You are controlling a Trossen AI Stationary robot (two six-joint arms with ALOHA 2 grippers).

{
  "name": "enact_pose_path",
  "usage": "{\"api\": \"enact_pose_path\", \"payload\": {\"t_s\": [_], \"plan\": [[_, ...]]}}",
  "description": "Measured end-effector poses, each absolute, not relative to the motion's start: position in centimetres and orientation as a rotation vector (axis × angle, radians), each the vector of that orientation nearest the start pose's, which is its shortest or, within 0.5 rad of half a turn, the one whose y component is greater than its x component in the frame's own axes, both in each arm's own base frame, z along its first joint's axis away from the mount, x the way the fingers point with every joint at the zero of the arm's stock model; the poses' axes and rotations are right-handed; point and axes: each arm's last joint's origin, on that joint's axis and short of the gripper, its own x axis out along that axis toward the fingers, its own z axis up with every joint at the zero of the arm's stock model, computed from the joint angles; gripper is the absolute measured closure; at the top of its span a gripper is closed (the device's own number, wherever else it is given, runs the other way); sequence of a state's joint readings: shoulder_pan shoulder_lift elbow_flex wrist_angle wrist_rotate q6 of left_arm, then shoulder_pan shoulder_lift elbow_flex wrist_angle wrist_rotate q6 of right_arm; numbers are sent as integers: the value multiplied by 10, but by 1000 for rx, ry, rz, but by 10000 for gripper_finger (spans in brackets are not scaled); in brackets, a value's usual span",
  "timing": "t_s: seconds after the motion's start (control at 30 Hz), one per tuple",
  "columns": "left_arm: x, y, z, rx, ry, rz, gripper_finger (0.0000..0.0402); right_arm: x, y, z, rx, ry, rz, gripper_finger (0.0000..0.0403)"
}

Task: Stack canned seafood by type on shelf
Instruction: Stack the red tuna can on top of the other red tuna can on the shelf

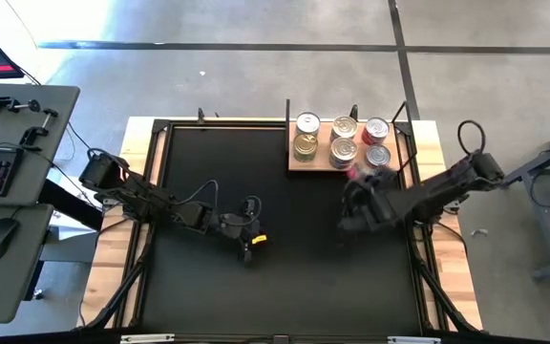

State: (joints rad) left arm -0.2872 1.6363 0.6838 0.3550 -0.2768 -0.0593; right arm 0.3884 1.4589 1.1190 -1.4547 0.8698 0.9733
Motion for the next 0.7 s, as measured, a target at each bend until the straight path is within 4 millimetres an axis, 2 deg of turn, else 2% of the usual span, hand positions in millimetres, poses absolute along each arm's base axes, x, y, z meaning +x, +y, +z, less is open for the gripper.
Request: {"api": "enact_pose_path", "payload": {"t_s": [0.13, 0.27, 0.47, 0.57, 0.7], "plan": [[297, -80, 148, 118, 572, 1, 401, 207, 35, 252, -384, 1253, -967, 289], [297, -81, 149, 119, 568, -1, 401, 203, 11, 230, -461, 1390, -972, 289], [297, -81, 149, 126, 568, -3, 401, 195, -18, 199, -492, 1461, -1029, 289], [297, -81, 149, 133, 566, -6, 401, 191, -27, 189, -505, 1491, -1038, 289], [297, -81, 149, 133, 565, -5, 401, 195, -38, 183, -495, 1487, -1023, 289]]}}
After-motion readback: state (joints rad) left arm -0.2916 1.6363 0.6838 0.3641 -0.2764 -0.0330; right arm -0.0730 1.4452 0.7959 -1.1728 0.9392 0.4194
